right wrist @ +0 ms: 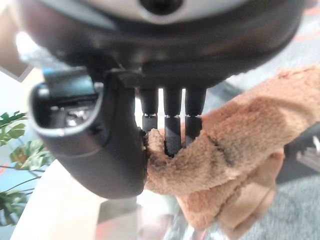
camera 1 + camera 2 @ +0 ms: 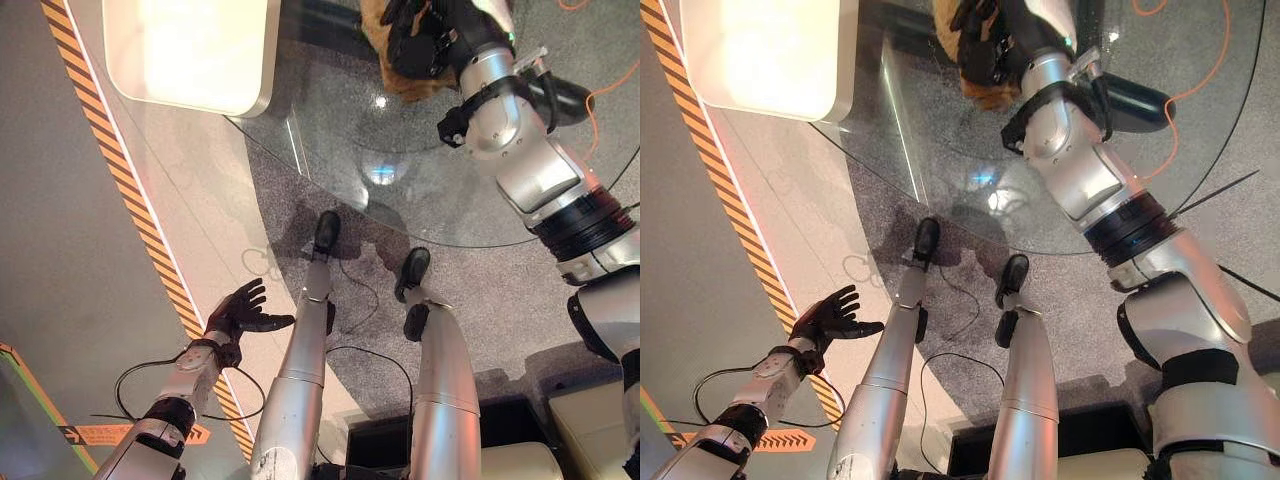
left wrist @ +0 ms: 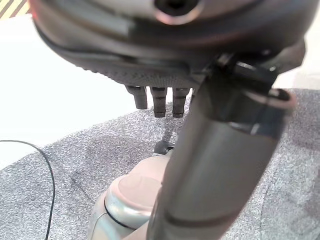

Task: Wipe the table with a cloth and put it in the basket.

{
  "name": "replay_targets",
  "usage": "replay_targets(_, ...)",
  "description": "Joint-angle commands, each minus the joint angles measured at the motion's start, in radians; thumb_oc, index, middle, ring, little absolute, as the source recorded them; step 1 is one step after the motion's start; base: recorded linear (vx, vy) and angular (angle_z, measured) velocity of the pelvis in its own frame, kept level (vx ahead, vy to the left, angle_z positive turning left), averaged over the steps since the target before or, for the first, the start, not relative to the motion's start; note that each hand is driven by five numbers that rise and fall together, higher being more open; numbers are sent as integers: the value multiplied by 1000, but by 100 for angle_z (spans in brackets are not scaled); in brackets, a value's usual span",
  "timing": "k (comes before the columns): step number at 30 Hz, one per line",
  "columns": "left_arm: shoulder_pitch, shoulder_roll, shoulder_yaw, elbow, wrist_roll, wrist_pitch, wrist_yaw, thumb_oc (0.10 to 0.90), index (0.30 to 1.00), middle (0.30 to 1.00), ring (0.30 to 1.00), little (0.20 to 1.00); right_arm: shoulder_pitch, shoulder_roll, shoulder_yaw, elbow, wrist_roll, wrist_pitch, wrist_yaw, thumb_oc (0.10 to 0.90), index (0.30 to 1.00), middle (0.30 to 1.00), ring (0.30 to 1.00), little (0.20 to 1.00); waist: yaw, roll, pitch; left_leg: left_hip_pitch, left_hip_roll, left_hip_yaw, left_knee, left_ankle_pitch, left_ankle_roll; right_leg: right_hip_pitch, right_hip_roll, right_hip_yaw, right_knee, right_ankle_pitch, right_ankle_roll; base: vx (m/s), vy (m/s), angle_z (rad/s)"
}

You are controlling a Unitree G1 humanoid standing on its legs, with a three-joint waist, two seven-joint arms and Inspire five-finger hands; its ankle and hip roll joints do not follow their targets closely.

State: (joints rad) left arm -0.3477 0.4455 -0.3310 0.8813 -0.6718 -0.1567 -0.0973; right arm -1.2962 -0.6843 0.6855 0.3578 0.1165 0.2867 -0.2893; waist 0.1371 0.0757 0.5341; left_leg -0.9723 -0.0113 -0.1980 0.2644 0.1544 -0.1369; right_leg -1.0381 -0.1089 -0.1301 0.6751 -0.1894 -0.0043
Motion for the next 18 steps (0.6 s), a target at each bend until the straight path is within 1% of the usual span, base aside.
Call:
replay_targets(1, 36, -38, 18, 0, -23, -28, 28, 800, 900, 900, 900, 900, 51, 81, -2, -172, 26, -65, 76, 100, 300, 300, 300, 200, -4, -2, -14, 23, -84, 155, 130, -136, 132, 87, 75, -46, -218, 115, 2, 0, 0, 0)
replay_targets(9, 11, -34, 54, -23, -67, -48, 68, 800, 900, 900, 900, 900, 123, 120, -14, -205, 35, -80, 100, 100, 300, 300, 300, 200, -9, -6, -14, 28, -88, 154, 128, -132, 136, 90, 82, -41, -220, 118, 3, 0, 0, 0)
replay_targets(15, 9, -38, 65, -34, -65, -58, 90, 800, 900, 900, 900, 900, 133, 144, -13, -205, 29, -88, 107, 100, 300, 300, 300, 200, -6, -9, -14, 28, -89, 153, 127, -129, 137, 93, 84, -42, -223, 123, 4, 0, 0, 0)
replay_targets(18, 6, -39, 70, -34, -98, -65, 100, 800, 900, 900, 900, 900, 135, 150, -17, -204, 29, -86, 98, 100, 300, 300, 300, 200, -6, -9, -14, 30, -90, 151, 127, -127, 138, 94, 86, -41, -221, 123, 3, 0, 0, 0)
